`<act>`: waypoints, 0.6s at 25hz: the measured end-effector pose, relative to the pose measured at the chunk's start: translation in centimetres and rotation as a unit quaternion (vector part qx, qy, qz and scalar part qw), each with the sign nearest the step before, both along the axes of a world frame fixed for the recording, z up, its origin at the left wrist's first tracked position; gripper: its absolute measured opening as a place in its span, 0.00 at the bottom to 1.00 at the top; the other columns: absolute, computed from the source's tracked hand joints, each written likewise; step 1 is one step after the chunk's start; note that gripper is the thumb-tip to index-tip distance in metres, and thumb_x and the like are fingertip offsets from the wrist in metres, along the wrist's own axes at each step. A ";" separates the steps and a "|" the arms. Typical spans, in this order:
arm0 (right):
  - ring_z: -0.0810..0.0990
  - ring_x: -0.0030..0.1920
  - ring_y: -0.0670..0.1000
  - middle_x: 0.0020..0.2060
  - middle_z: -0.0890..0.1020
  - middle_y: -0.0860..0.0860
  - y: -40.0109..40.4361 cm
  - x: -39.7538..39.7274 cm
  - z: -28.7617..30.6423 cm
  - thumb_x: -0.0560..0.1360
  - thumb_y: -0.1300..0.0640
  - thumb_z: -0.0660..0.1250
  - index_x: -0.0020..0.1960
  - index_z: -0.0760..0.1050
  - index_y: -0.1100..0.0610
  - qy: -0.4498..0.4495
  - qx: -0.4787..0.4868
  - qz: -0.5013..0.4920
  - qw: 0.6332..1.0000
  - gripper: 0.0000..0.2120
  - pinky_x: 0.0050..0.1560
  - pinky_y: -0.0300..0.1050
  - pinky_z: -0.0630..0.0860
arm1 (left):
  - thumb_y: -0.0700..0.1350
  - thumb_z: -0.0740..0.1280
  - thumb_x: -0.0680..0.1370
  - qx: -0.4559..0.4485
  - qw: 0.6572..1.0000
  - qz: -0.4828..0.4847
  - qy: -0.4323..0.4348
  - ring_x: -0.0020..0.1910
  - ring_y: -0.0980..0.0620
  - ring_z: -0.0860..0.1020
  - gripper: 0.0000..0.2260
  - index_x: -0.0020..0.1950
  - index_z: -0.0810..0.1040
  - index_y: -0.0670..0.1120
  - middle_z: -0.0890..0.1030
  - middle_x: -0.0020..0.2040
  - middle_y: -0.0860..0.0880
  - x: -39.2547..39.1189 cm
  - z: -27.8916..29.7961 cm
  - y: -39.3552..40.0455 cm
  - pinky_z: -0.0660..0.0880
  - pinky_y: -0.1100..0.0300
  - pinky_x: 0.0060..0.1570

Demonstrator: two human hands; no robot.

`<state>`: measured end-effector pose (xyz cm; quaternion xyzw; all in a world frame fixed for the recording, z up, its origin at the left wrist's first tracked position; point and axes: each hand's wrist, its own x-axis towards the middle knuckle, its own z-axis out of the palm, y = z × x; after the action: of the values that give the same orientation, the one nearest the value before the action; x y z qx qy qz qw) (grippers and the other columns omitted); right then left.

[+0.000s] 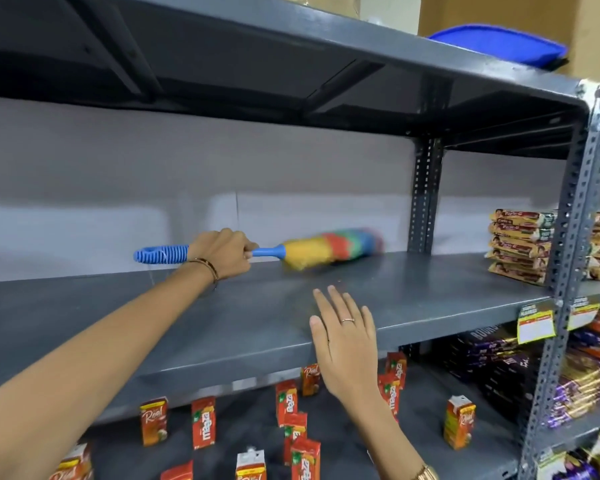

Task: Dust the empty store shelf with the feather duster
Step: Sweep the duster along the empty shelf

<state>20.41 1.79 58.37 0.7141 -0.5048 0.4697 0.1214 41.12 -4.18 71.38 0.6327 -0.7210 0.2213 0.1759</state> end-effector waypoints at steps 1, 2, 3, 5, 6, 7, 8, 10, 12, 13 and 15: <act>0.63 0.70 0.56 0.70 0.68 0.54 0.0 0.0 -0.1 0.77 0.50 0.51 0.69 0.65 0.52 -0.001 -0.005 -0.006 1.000 0.21 0.69 0.55 0.54 | 0.43 0.61 0.75 0.008 1.000 -0.013 0.020 0.49 0.41 0.79 0.17 0.60 0.77 0.59 0.82 0.55 0.45 1.1 -0.1 0.4 0.73 0.57 0.43; 0.62 0.71 0.57 0.70 0.66 0.55 -0.1 0.1 -0.2 0.77 0.50 0.52 0.69 0.65 0.52 0.000 -0.014 -0.013 1.000 0.21 0.69 0.56 0.54 | 0.43 0.62 0.75 0.029 0.998 -0.030 0.036 0.49 0.43 0.80 0.17 0.60 0.78 0.59 0.83 0.55 0.47 2.4 -0.4 1.1 0.72 0.59 0.42; 0.60 0.71 0.57 0.71 0.64 0.55 0.0 0.2 -0.3 0.77 0.50 0.52 0.70 0.63 0.51 -0.001 -0.023 -0.020 1.000 0.21 0.69 0.57 0.52 | 0.43 0.63 0.75 0.064 0.997 -0.036 0.037 0.49 0.44 0.80 0.17 0.60 0.78 0.58 0.84 0.54 0.49 3.8 -0.8 2.1 0.71 0.60 0.42; 0.54 0.72 0.58 0.73 0.58 0.55 0.1 0.4 -0.3 0.78 0.49 0.51 0.71 0.59 0.49 -0.001 -0.035 -0.034 0.999 0.22 0.69 0.58 0.51 | 0.42 0.62 0.75 0.101 0.995 -0.011 0.006 0.50 0.44 0.79 0.17 0.61 0.77 0.58 0.83 0.54 0.49 5.4 -1.7 3.7 0.71 0.60 0.43; 0.51 0.72 0.58 0.73 0.56 0.55 0.2 0.6 -0.3 0.78 0.49 0.50 0.72 0.58 0.49 0.000 -0.035 -0.038 0.999 0.23 0.69 0.59 0.50 | 0.42 0.62 0.75 0.075 0.997 0.019 -0.010 0.51 0.43 0.79 0.17 0.61 0.77 0.58 0.83 0.55 0.47 5.8 -1.7 4.2 0.73 0.58 0.45; 0.50 0.72 0.58 0.73 0.54 0.55 0.2 0.6 -0.2 0.78 0.49 0.50 0.72 0.57 0.49 -0.001 -0.034 -0.043 0.998 0.23 0.69 0.60 0.50 | 0.43 0.61 0.75 0.030 0.998 0.044 -0.021 0.51 0.42 0.79 0.17 0.60 0.77 0.58 0.83 0.54 0.46 5.7 -1.2 4.4 0.74 0.57 0.46; 0.50 0.72 0.58 0.72 0.53 0.55 0.2 0.6 -0.2 0.78 0.49 0.50 0.72 0.57 0.49 -0.004 -0.033 -0.047 0.998 0.23 0.69 0.61 0.50 | 0.44 0.61 0.75 -0.014 0.998 0.062 -0.021 0.50 0.41 0.79 0.16 0.60 0.77 0.58 0.83 0.53 0.45 5.8 -0.6 4.9 0.74 0.57 0.46; 0.51 0.72 0.59 0.72 0.52 0.55 0.4 0.9 -0.1 0.78 0.48 0.49 0.71 0.57 0.49 -0.009 -0.036 -0.042 0.998 0.22 0.68 0.63 0.50 | 0.44 0.62 0.75 -0.029 0.997 0.059 0.030 0.49 0.41 0.80 0.15 0.59 0.78 0.58 0.83 0.53 0.45 7.7 -0.2 6.2 0.72 0.58 0.43; 0.49 0.72 0.59 0.72 0.52 0.56 0.8 1.7 0.1 0.78 0.45 0.46 0.72 0.56 0.49 -0.004 -0.046 -0.021 0.999 0.24 0.68 0.63 0.48 | 0.44 0.64 0.76 0.048 0.996 0.035 0.070 0.46 0.45 0.79 0.13 0.59 0.79 0.57 0.83 0.54 0.48 11.1 -0.6 8.2 0.70 0.61 0.41; 0.49 0.72 0.59 0.73 0.52 0.56 1.0 2.5 0.3 0.77 0.44 0.45 0.72 0.55 0.49 0.001 -0.049 -0.002 0.999 0.24 0.68 0.63 0.48 | 0.44 0.64 0.77 0.091 0.993 0.039 0.059 0.45 0.47 0.78 0.13 0.59 0.78 0.56 0.83 0.53 0.49 12.5 -1.0 9.5 0.69 0.61 0.41; 0.48 0.72 0.59 0.73 0.53 0.56 1.6 4.2 0.6 0.78 0.43 0.46 0.72 0.54 0.48 0.015 -0.051 0.031 0.998 0.24 0.69 0.62 0.47 | 0.44 0.63 0.77 0.095 0.991 0.090 0.021 0.49 0.46 0.78 0.14 0.61 0.78 0.57 0.82 0.56 0.49 13.9 -1.0 10.6 0.71 0.60 0.44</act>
<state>24.59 3.38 58.98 0.7295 -0.4556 0.4874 0.1509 55.03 6.44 70.42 0.7137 -0.6747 0.1532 0.1090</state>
